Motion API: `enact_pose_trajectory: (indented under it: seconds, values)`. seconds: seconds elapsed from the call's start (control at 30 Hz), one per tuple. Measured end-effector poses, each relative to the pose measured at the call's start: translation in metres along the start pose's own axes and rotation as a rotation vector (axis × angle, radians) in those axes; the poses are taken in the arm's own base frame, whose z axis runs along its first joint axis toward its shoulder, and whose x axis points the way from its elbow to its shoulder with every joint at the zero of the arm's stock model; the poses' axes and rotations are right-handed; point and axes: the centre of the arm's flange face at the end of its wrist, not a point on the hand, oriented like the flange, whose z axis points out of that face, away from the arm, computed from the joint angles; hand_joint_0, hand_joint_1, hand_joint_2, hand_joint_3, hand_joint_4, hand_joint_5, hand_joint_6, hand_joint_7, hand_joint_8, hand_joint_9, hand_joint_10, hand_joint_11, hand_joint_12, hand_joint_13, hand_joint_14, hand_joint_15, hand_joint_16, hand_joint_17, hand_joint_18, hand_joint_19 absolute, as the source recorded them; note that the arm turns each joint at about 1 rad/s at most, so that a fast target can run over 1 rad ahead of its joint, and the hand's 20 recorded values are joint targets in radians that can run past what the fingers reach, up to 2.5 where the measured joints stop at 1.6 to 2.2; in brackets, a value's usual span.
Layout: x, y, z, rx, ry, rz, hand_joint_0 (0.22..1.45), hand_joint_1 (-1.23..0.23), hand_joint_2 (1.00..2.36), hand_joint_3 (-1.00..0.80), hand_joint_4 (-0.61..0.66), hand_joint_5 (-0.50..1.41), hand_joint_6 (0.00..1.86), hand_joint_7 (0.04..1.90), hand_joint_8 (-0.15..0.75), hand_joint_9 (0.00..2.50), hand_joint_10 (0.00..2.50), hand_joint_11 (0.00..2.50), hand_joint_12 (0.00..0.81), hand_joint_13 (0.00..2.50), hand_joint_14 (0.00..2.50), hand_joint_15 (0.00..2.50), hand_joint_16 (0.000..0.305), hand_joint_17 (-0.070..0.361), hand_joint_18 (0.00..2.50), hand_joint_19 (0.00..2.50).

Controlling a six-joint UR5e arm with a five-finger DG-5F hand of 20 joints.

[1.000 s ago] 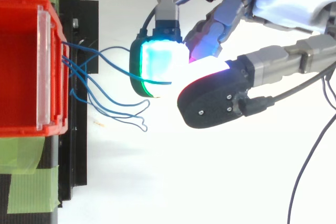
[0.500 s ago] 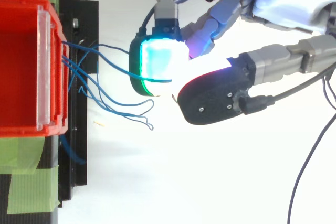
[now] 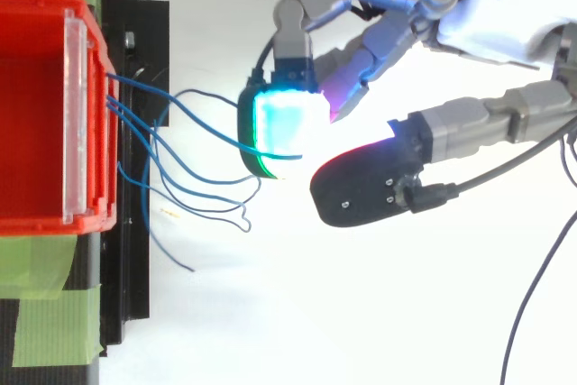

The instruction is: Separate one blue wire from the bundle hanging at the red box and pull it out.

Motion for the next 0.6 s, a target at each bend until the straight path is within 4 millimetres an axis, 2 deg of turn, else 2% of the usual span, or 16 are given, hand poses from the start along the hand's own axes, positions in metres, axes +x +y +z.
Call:
enact_pose_trajectory:
  seconds: [0.2, 0.6]
  values:
    - [0.005, -0.007, -0.009, 0.082, 0.03, -0.053, 0.49, -0.79, 1.51, 0.0, -0.2, -0.06, 0.88, 1.19, 0.387, 0.89, 0.01, 0.55, 0.543, 0.62, 0.01, 0.4, 0.078, 0.175, 0.83, 0.27]
    - [0.014, -0.008, -0.013, 0.106, 0.051, -0.083, 0.5, -0.8, 1.5, 0.01, -0.2, -0.06, 0.87, 1.19, 0.39, 0.89, 0.01, 0.53, 0.54, 0.63, 0.01, 0.4, 0.077, 0.173, 0.84, 0.27]
